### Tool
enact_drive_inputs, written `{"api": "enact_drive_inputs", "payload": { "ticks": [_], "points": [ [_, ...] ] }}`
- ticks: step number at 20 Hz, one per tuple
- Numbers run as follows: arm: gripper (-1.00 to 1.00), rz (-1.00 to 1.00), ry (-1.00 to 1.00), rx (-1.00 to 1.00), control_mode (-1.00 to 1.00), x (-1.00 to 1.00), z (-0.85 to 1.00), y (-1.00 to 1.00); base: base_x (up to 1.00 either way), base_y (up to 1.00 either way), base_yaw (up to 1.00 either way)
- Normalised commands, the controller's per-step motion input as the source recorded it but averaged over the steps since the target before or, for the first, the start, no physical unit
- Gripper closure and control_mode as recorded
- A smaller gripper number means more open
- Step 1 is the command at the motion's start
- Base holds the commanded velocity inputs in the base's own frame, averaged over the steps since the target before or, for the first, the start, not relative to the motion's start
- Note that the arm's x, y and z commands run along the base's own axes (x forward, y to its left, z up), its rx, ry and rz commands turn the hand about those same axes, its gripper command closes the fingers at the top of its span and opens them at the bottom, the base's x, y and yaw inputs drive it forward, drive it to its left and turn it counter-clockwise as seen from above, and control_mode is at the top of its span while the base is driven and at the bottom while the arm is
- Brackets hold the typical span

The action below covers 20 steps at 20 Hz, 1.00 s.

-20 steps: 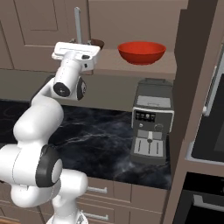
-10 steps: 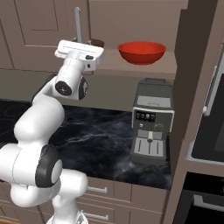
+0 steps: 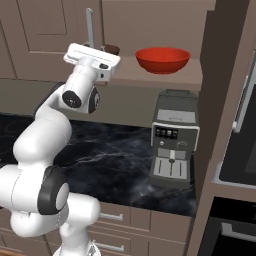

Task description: Move the bowls from the cabinet to the plates on the dining table.

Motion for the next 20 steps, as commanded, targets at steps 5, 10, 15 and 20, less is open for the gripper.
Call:
{"api": "enact_drive_inputs", "payload": {
  "ticks": [5, 10, 15, 20],
  "points": [
    [1.0, 0.0, 0.01, 0.03, -1.0, 0.18, -0.15, -0.64, 0.0, 0.0, 0.0],
    [1.0, 0.0, 0.0, -0.15, -1.0, 0.03, -0.09, -0.56, 0.0, 0.0, 0.0],
    [1.0, -0.04, -0.01, -0.21, -1.0, -0.11, -0.02, -0.57, 0.0, 0.0, 0.0],
    [1.0, -0.11, -0.01, -0.27, -1.0, -0.32, 0.01, -0.28, 0.0, 0.0, 0.0]
  ]
}}
